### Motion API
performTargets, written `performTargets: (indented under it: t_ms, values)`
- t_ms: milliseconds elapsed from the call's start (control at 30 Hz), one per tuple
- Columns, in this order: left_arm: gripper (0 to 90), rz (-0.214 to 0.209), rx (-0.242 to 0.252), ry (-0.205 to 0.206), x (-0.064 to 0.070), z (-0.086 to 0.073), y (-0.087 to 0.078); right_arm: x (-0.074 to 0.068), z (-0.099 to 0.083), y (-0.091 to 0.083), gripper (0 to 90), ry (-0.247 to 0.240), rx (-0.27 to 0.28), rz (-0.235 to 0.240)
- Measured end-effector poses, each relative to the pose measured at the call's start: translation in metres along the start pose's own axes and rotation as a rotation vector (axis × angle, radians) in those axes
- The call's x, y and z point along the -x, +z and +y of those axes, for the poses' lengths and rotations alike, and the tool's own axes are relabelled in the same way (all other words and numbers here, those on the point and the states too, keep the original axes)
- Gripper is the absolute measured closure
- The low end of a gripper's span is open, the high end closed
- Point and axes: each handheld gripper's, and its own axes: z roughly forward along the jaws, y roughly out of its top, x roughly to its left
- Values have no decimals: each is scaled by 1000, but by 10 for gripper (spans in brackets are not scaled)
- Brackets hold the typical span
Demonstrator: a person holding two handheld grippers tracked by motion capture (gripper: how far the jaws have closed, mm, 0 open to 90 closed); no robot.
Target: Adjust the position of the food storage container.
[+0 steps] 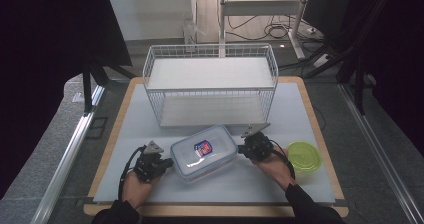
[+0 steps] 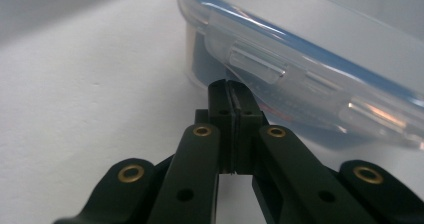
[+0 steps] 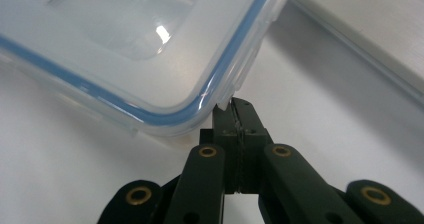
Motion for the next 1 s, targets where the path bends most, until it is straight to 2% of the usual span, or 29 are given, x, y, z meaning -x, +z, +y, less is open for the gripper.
performTargets:
  t_ms: [100,200,267,300,367,433,500,633,767,867,933,1000]
  values:
    - [900,13,2,-7,-6,3,3,-8,-4,-3,896,-1,-4,23]
    - [900,-25,22,-26,-13,7,9,-13,-9,-7,896,-10,-5,26]
    - [900,-42,29,-16,-14,11,14,-11,-12,-10,893,20,-8,27]
    - [900,-43,31,-5,-12,13,16,-10,-13,-10,887,29,-11,12]
    - [900,-24,31,10,-10,19,22,-5,-14,-8,893,16,-12,-28]
    - [900,-17,32,18,-11,22,25,-2,-16,-9,895,44,-7,-13]
    - [900,-19,32,15,-13,26,28,-2,-17,-10,896,44,-8,-4]
    - [900,-14,31,7,-15,30,32,-11,-19,-13,896,48,-18,-13]
    - [900,-22,23,16,-15,29,34,-21,-24,-17,895,31,-23,-12]
    - [900,-35,4,31,-14,28,34,-24,-27,-21,894,42,-24,3]
    - [845,-17,-2,47,-14,26,29,-26,-28,-25,866,34,-21,-3]
    - [766,1,8,57,-15,23,20,-29,-29,-31,814,9,-14,-36]
